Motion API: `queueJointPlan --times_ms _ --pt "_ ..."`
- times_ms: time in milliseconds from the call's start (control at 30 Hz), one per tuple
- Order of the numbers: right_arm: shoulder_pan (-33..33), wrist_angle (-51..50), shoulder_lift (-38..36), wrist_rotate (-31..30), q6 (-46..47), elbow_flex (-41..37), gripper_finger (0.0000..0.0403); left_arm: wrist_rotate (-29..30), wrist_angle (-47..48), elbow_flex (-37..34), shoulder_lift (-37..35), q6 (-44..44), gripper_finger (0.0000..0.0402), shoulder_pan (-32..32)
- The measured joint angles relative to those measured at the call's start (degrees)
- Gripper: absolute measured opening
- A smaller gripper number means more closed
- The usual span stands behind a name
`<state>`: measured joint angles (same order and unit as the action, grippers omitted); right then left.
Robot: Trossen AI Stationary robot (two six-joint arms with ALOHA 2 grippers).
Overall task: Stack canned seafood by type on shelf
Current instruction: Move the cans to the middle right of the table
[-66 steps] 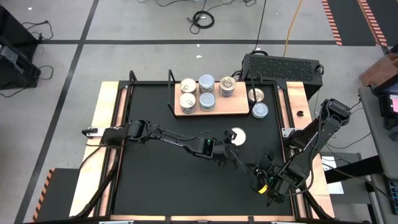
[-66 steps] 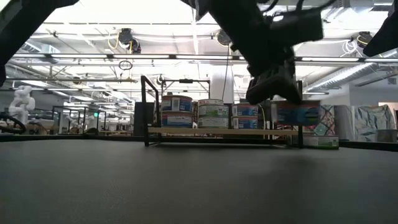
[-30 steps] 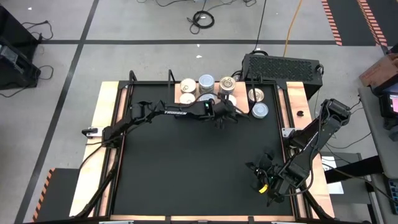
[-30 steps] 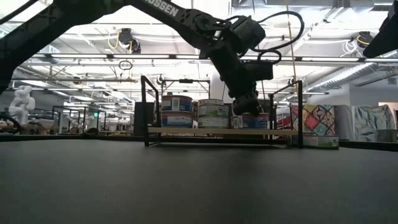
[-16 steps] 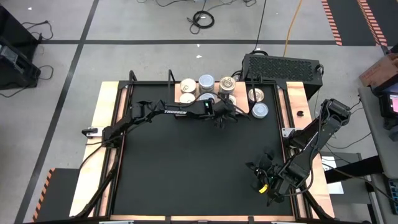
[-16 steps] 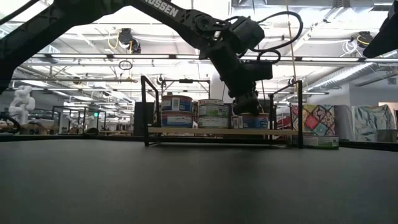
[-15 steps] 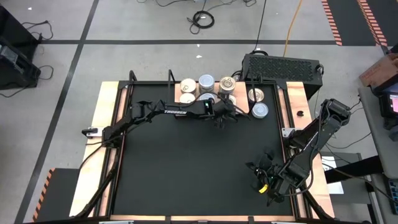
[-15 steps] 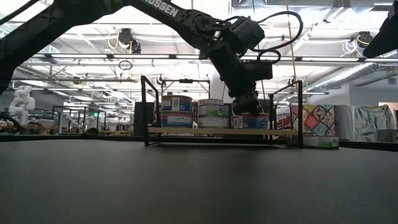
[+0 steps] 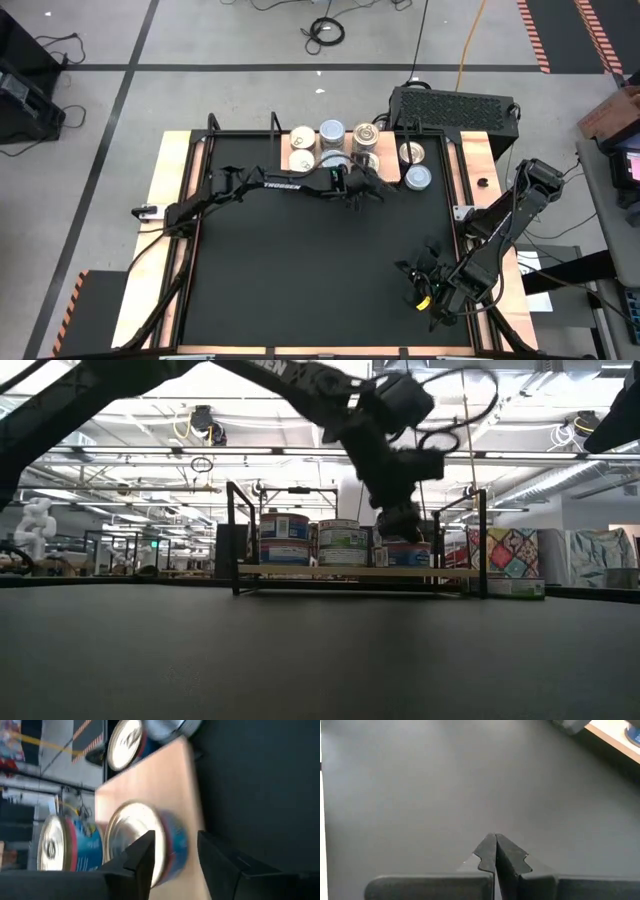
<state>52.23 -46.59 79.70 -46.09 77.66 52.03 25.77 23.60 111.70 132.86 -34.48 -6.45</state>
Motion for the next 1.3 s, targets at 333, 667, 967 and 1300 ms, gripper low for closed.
queueJointPlan --times_ms 333,667,967,1300 --pt "-0.02 -0.63 0.00 0.00 -0.72 0.00 0.0000 6.59 5.96 3.97 -5.34 -2.89 0.0162 7.53" --pt "0.00 -0.32 0.04 1.85 3.54 -4.04 0.0000 3.87 37.95 -6.38 -24.78 29.53 0.0162 9.60" --pt "-2.06 -0.55 0.04 7.67 15.35 -11.09 0.0000 17.66 6.54 -54.23 -48.97 46.95 0.0162 19.19" --pt "-18.10 -18.73 -0.27 16.06 23.84 -12.12 0.0000 -9.59 -81.97 -87.15 -46.82 37.07 0.0162 19.28"
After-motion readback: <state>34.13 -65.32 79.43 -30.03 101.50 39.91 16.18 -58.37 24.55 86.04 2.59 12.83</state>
